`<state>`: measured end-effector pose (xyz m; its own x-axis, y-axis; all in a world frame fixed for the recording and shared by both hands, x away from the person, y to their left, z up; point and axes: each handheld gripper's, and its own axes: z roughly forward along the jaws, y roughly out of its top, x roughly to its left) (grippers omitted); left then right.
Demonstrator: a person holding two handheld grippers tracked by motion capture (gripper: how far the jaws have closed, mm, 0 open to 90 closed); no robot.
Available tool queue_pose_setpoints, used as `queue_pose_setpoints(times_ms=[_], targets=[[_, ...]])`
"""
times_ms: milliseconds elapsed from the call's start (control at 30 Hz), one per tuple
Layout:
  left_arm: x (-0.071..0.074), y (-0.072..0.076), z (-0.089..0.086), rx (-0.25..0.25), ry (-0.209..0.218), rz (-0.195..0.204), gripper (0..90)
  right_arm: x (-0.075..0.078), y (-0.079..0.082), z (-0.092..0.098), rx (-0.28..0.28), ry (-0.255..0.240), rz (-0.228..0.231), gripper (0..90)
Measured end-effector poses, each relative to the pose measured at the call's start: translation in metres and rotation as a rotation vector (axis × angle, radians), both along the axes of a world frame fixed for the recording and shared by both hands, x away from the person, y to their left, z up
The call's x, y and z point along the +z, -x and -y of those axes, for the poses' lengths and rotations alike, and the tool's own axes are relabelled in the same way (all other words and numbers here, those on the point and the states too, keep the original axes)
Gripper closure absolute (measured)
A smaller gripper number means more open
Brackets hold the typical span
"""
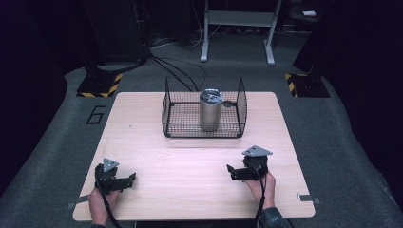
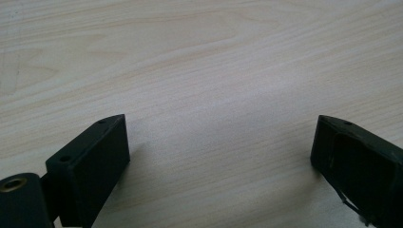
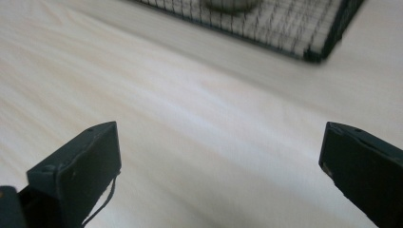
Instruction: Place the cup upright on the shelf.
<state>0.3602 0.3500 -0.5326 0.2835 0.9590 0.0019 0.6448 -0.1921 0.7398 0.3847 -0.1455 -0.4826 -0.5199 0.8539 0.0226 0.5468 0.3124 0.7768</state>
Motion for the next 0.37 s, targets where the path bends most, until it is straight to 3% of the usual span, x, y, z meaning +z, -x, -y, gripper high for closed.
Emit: queue_pose_setpoints(times_ms=[33, 200, 367], targets=[[0.000, 0.000, 0.000, 0.000, 0.000, 0.000, 5.5, -0.007, 0.004, 0.006, -0.009, -0.018, -0.015, 0.0], [0.001, 0.000, 0.000, -0.005, -0.001, -0.011, 5.5, -0.030, 0.018, 0.033, -0.065, -0.013, -0.037, 0.0], [0.001, 0.000, 0.000, -0.004, -0.001, -0.010, 5.5, -0.040, 0.023, 0.050, -0.109, -0.007, -0.053, 0.0]])
